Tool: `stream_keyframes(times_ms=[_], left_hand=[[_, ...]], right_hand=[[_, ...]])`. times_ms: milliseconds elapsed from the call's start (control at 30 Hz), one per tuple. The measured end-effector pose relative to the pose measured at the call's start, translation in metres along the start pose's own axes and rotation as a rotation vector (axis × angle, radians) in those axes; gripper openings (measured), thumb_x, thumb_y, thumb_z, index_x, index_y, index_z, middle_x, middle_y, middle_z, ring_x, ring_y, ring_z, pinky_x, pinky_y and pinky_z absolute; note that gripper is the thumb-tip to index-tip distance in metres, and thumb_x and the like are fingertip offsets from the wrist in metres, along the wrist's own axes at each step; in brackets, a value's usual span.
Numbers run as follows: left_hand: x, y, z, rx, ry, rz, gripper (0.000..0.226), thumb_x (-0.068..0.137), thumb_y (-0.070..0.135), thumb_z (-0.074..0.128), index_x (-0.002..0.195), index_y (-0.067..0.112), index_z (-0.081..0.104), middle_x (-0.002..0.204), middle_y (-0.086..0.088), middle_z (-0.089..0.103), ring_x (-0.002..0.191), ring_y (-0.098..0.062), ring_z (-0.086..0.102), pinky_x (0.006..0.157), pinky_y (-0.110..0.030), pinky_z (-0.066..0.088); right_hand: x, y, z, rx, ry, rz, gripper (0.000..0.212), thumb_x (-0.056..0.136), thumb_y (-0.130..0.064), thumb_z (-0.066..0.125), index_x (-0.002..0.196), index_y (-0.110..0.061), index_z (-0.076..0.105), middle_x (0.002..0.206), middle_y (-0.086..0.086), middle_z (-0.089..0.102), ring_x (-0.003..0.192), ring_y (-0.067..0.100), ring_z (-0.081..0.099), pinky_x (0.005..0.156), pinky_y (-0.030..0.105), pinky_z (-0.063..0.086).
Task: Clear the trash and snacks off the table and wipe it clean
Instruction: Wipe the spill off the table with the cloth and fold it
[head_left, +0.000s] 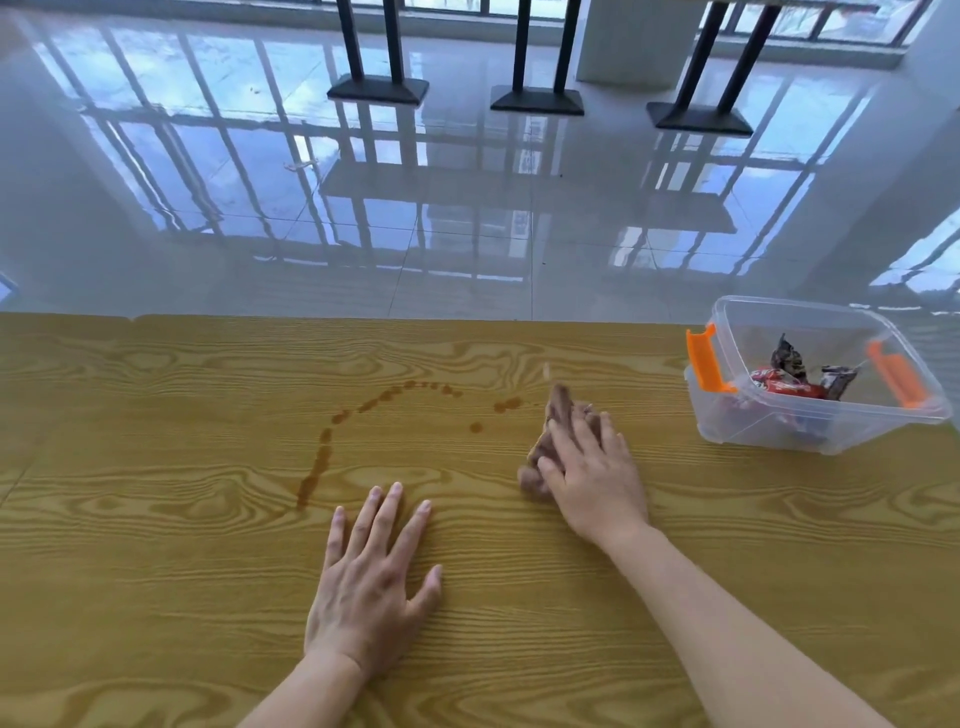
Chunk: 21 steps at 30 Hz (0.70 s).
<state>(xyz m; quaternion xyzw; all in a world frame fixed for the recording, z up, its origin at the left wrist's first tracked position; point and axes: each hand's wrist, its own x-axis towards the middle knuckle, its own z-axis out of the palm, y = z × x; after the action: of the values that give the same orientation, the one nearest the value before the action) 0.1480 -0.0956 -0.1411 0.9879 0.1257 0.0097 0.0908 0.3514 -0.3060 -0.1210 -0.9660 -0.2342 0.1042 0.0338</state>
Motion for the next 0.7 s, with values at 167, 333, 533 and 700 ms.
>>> stream_keyframes(times_ms=[167,333,533,700], left_hand=[[0.001,0.001,0.001,-0.007,-0.007,-0.005,0.069,0.089,0.063,0.040,0.152,0.035,0.031,0.163,-0.001,0.019,0.152,-0.017,0.006,0.120,-0.052,0.010],[0.001,0.001,0.001,-0.022,0.008,-0.015,0.066,0.090,0.060,0.040,0.151,0.037,0.031,0.163,0.000,0.020,0.152,-0.017,0.007,0.120,-0.052,0.009],[0.000,0.003,-0.002,-0.043,0.006,-0.014,0.064,0.091,0.058,0.040,0.151,0.037,0.031,0.163,0.000,0.020,0.152,-0.017,0.007,0.120,-0.051,0.008],[0.001,0.003,-0.002,-0.028,-0.017,-0.015,0.065,0.091,0.059,0.039,0.151,0.035,0.032,0.163,-0.001,0.020,0.152,-0.018,0.007,0.119,-0.052,0.010]], right_hand=[[-0.064,0.010,0.020,-0.064,0.023,-0.256,0.064,0.099,-0.062,0.016,0.154,-0.031,0.024,0.165,-0.002,0.010,0.152,0.024,-0.005,0.121,0.043,0.006],[0.034,0.004,-0.007,0.055,0.006,0.130,0.068,0.097,-0.062,0.011,0.157,-0.031,0.008,0.165,0.002,-0.007,0.150,0.029,-0.013,0.122,0.046,-0.001],[0.008,-0.023,0.004,-0.012,0.028,-0.121,0.066,0.096,-0.065,0.007,0.155,-0.036,0.006,0.164,-0.002,-0.010,0.150,0.027,-0.017,0.122,0.045,-0.004],[-0.030,-0.004,0.015,-0.092,0.048,-0.297,0.068,0.098,-0.063,0.014,0.155,-0.027,0.021,0.165,0.001,0.006,0.152,0.025,-0.006,0.122,0.042,0.003]])
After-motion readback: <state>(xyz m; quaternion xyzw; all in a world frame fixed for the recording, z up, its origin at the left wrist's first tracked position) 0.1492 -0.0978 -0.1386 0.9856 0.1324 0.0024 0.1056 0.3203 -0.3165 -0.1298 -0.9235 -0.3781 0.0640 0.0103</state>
